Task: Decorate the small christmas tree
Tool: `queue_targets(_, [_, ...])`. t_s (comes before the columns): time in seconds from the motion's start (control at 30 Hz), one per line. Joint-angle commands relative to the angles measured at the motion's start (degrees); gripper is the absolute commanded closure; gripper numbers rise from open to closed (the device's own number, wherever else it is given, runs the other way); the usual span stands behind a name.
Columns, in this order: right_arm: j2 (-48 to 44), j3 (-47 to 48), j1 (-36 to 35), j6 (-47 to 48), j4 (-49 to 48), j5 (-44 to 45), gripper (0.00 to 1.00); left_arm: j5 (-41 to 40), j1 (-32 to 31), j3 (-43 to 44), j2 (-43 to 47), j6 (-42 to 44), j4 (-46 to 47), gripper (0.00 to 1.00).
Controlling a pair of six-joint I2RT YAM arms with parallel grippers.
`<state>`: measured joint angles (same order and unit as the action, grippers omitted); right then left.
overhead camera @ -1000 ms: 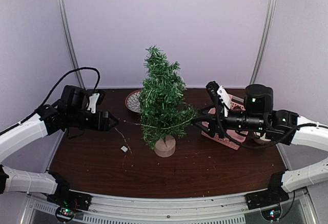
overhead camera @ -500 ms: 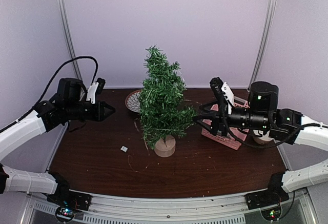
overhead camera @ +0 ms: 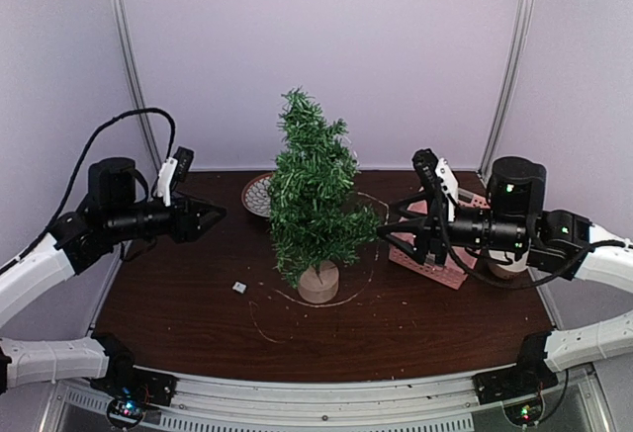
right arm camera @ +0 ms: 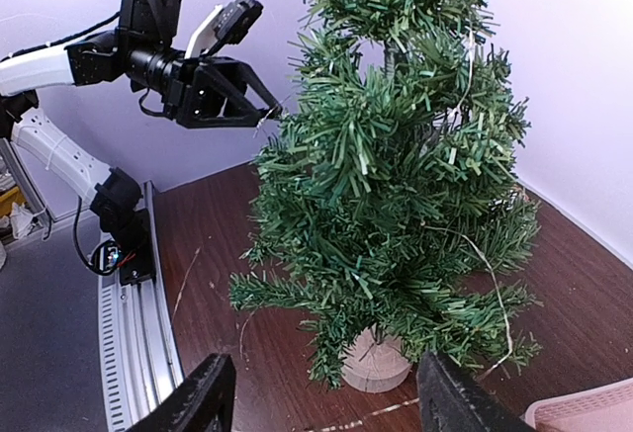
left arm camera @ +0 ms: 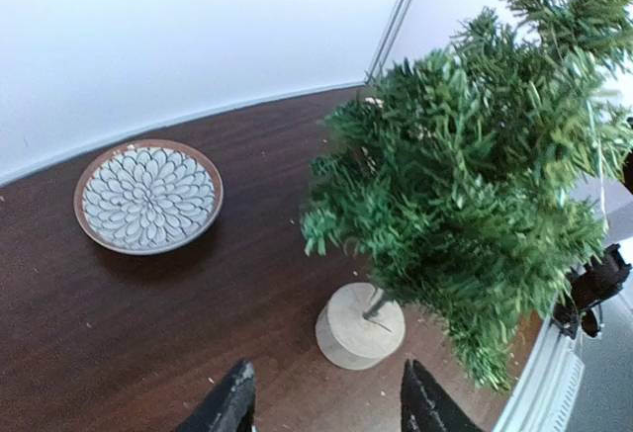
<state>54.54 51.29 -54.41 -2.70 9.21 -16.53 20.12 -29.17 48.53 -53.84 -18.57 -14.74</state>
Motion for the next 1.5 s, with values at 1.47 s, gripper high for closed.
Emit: queue_targets(1.47, [-2.5, 1.5, -0.3, 1.2, 10.2, 0.0, 0.32, -34.0, -16.1, -3.6, -31.3, -26.4, -6.1, 0.42])
